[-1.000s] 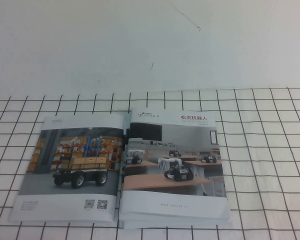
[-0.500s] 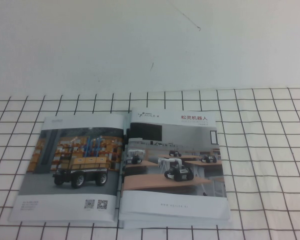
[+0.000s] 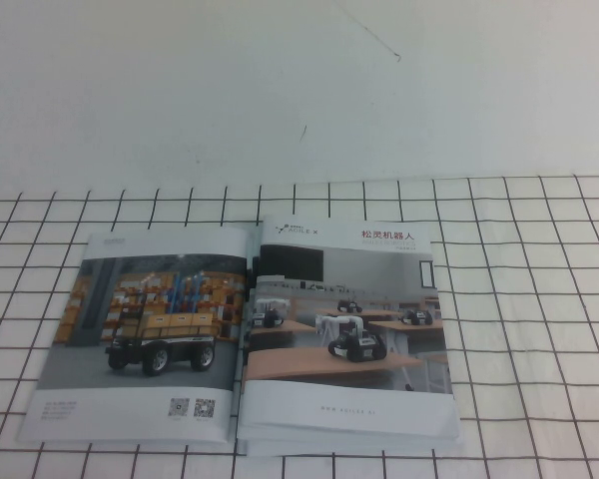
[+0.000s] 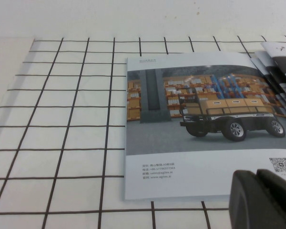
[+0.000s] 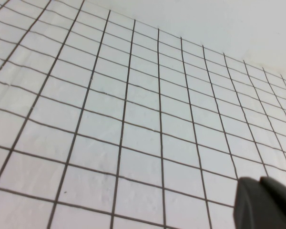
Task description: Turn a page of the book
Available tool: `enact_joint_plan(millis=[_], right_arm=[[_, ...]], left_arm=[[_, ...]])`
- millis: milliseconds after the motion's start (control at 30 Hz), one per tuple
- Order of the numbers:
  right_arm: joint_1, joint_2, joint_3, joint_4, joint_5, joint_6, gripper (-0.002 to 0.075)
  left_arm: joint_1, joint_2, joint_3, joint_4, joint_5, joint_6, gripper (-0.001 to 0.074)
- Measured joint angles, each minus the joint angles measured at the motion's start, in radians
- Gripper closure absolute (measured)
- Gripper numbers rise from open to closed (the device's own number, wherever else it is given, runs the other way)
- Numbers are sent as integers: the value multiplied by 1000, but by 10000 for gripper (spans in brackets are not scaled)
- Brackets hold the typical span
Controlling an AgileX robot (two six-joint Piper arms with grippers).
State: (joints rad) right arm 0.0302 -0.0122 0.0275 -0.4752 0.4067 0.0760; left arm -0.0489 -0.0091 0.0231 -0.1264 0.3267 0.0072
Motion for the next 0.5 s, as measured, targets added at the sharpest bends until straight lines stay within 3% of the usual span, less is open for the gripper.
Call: enact_joint_plan(millis=[500], right_arm=[[0,0,0,0,-9,3,728]], left_arm=[[0,0,0,0,0,0,737]])
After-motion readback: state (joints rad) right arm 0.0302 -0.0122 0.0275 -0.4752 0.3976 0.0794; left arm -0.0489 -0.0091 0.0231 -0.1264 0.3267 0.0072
